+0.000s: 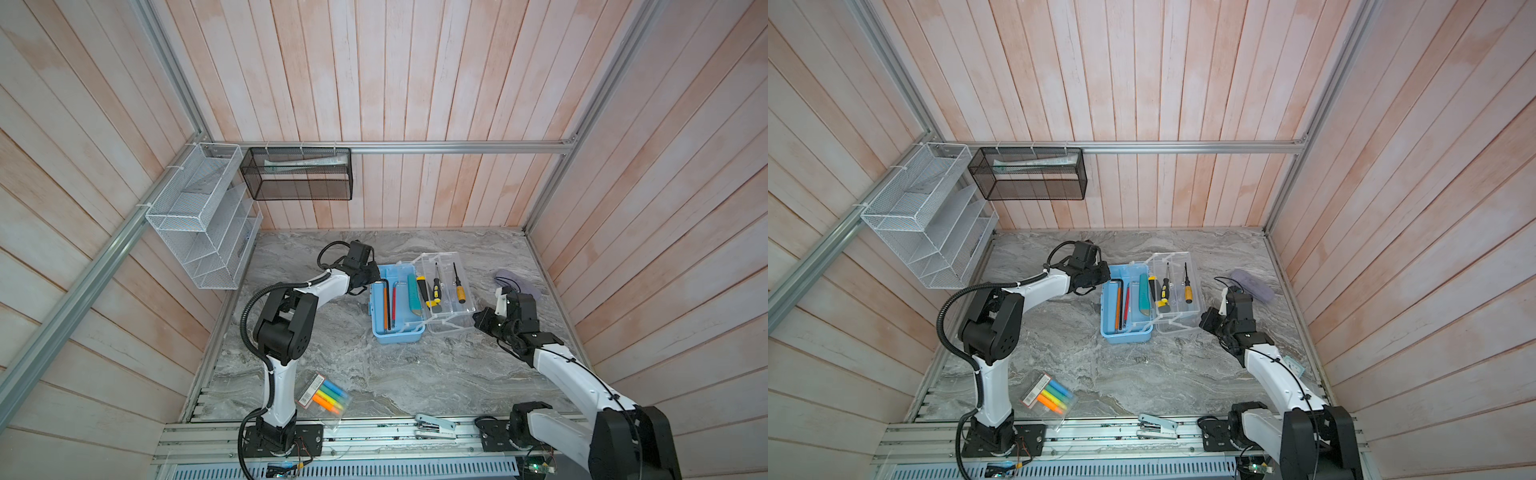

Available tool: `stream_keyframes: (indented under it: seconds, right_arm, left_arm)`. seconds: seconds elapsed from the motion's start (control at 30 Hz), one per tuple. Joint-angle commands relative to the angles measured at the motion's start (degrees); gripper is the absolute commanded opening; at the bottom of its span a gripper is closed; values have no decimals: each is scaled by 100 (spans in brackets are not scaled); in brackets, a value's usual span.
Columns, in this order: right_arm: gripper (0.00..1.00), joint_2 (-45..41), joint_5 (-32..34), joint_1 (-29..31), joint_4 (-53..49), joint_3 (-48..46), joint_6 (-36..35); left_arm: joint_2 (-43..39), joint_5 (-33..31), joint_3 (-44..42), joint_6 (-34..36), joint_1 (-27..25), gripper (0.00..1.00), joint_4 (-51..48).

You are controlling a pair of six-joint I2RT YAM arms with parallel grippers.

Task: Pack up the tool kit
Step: 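Swing the clear lid over onto the blue box with the right gripper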

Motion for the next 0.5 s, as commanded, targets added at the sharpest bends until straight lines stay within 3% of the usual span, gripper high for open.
stream_keyframes:
  seconds: [0.0,0.2,0.47]
  right_arm:
    - [0,-238,599,476,342,693,-212]
    - [0,-221,1406,1283,89,1166,-375]
    - [0,234,2486,2946,-237,2029,-887]
  left_arm:
    - [85,549,120,-19,-273,0,255]
    - [72,574,201,-11,-398,0,294]
    - [123,568,398,40,-451,0,244]
